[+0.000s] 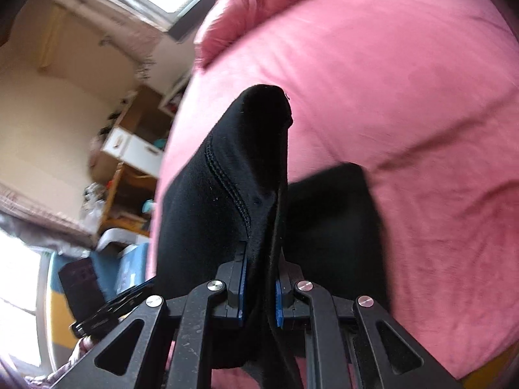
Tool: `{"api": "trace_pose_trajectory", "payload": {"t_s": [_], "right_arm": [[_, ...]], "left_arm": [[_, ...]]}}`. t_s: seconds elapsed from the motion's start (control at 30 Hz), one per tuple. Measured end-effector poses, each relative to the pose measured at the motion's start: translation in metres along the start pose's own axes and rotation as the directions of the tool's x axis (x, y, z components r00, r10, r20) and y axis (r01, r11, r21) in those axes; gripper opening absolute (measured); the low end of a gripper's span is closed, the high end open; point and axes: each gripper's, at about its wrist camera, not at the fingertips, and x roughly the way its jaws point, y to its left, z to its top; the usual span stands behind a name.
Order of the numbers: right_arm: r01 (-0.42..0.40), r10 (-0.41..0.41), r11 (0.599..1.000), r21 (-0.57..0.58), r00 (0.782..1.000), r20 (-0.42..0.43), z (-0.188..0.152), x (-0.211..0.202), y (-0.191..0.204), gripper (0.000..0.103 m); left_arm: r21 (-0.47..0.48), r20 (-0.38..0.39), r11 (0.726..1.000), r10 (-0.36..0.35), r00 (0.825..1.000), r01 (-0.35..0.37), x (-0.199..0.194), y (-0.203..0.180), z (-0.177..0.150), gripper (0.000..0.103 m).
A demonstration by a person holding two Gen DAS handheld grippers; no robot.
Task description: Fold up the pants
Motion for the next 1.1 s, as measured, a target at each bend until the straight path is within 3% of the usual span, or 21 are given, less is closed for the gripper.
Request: {"api": "trace_pose_trajectory", "payload": {"t_s": [0.17,0.33,0.5,0.63,0.97,1.0,1.03,1.1], "right_arm": [[0.043,-0.041,0.997,0.058,0.998,-0.045,-0.002,0.017,-0.04,0.014],[0.008,-0.008,0.99,0.143,1.0,0.0,-0.008,0.007,-0.059,0.026],[-0.002,-0.009,0.989,0.149,0.997,0.077,-0.027,-0.04,-0.053,0.031],[-0.046,0.036,0.99,0.136,0.996,0.076,-0.049,-0.065,-0.04,0.031],[-0.014,0.005,0.969,0.245,0.999,0.038,-0.077,-0.031,-0.039,0.031],[-0.008,-0.004,0.968,0.252,0.999,0.047,-0.075,-0.029,-0.04,0.027],[-0.002,-0.014,0.966,0.259,0.998,0.062,-0.073,-0.027,-0.041,0.012],[0.028,-0.046,0.968,0.247,0.997,0.065,-0.07,-0.026,-0.04,0.008]], "left_arm": [[0.004,-0.048,1.0,0.01,0.999,-0.01,0.02,-0.005,-0.007,0.031],[0.027,-0.05,0.999,0.032,0.998,-0.031,0.017,-0.009,-0.011,0.031],[0.015,-0.013,1.0,0.022,1.0,-0.022,0.01,-0.006,-0.007,0.031],[0.024,0.017,1.0,0.02,1.0,-0.02,0.001,-0.008,-0.006,0.031],[0.05,0.02,0.998,0.024,1.0,-0.025,-0.002,-0.013,-0.005,0.031],[0.05,0.02,0.998,0.025,0.999,-0.026,-0.002,-0.012,-0.005,0.031],[0.051,0.022,0.998,0.025,0.999,-0.026,-0.001,-0.015,-0.004,0.031],[0.055,0.032,0.998,0.028,0.999,-0.029,-0.002,-0.016,-0.003,0.031]]}}
